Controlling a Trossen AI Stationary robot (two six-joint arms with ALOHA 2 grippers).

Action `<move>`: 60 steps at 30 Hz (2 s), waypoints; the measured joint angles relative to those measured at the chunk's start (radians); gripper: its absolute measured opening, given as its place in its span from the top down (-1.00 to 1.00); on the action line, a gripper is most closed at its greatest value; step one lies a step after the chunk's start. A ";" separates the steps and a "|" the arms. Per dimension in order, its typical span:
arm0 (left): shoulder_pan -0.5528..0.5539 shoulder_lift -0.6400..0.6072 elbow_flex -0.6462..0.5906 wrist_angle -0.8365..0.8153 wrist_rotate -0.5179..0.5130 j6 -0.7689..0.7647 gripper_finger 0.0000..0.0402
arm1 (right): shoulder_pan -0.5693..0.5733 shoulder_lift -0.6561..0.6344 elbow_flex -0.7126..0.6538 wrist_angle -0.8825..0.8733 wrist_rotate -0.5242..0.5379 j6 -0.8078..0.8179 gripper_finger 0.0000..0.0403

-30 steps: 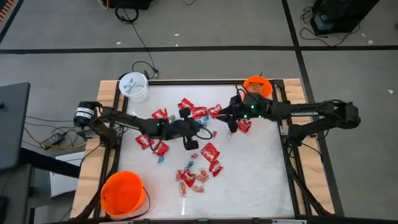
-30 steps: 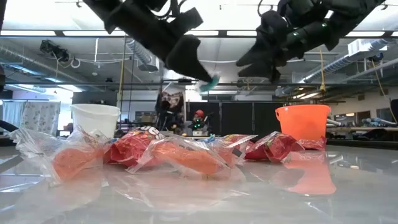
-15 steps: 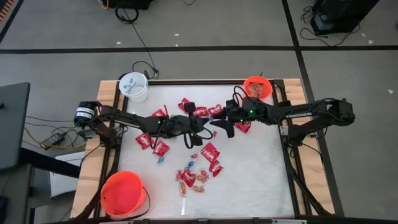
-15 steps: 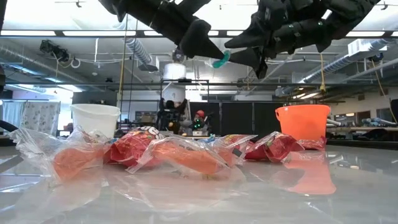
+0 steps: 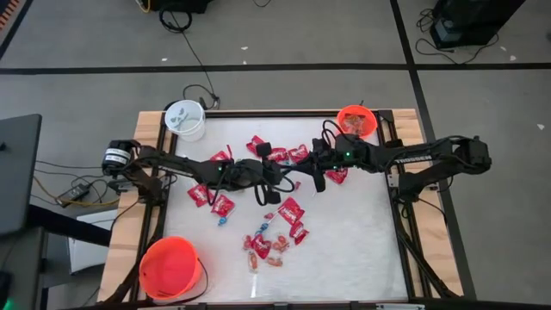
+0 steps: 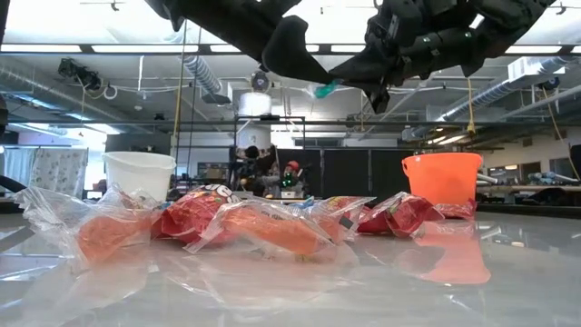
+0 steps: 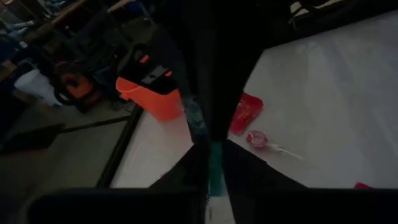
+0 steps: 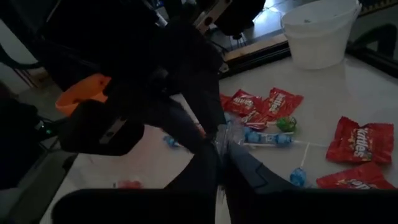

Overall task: Sort candy by brand, put in halloween buckets
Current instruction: Put the blue gummy into the top orange bucket, then put the left red gummy into the top orange bucket

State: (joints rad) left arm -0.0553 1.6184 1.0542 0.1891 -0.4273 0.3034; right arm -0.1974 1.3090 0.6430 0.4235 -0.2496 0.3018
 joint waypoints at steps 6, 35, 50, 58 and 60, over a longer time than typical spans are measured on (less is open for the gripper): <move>-0.014 0.000 0.000 -0.065 0.015 0.008 0.32 | -0.023 -0.060 0.000 -0.128 0.060 -0.028 0.93; 0.069 0.011 -0.001 -0.155 0.171 -0.178 0.16 | -0.711 -0.161 0.109 -0.905 0.466 -0.190 0.92; 0.075 0.011 -0.001 -0.127 0.160 -0.183 0.16 | -0.713 -0.178 0.109 -0.867 0.430 -0.191 0.31; 0.073 0.011 -0.086 -0.131 0.168 -0.305 0.16 | -0.631 -0.369 0.109 -0.870 0.398 -0.159 0.12; 0.071 0.011 -0.111 -0.156 0.182 -0.356 0.16 | -0.602 -0.413 0.109 -0.874 0.329 -0.126 0.11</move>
State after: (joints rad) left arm 0.0159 1.6291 0.9433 0.0335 -0.2449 -0.0522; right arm -0.7999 0.8958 0.7525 -0.4507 0.0796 0.1760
